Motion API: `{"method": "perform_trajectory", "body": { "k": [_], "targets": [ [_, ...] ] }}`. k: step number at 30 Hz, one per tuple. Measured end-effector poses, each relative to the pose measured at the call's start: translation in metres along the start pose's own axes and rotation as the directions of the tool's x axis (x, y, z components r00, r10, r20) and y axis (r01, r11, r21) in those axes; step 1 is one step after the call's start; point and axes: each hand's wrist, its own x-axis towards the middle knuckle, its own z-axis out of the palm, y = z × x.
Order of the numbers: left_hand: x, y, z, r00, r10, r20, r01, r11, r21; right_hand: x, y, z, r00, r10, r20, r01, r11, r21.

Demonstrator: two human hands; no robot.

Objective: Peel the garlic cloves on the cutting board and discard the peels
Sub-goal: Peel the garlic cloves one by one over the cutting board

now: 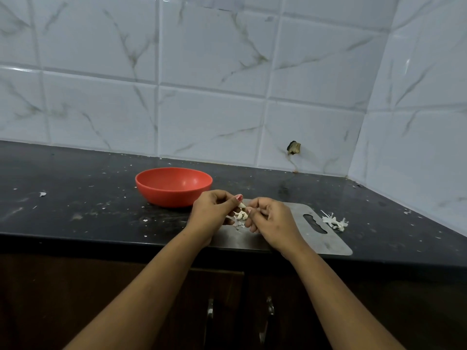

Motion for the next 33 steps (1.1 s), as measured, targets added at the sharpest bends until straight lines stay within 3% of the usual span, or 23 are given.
{"method": "perform_trajectory", "body": {
  "k": [9,19,27,33],
  "targets": [
    [0.001,-0.002,0.001,0.999,-0.028,0.022,0.027,0.998,0.06,-0.004,-0.003,0.002,0.999,-0.031,-0.014,0.028,0.985,-0.173],
    [0.004,0.0,-0.002,0.989,-0.118,0.089,0.124,0.99,-0.072,-0.007,-0.002,0.006,0.992,-0.125,-0.03,0.112,0.954,-0.279],
    [0.002,-0.003,0.004,0.995,0.027,0.095,-0.017,0.993,-0.113,-0.002,-0.003,-0.004,0.986,0.119,-0.114,-0.101,0.983,0.15],
    [0.004,-0.004,0.002,0.999,-0.016,0.034,0.021,0.989,-0.146,0.0,-0.001,-0.004,0.985,0.143,-0.097,-0.114,0.959,0.261]
  ]
}}
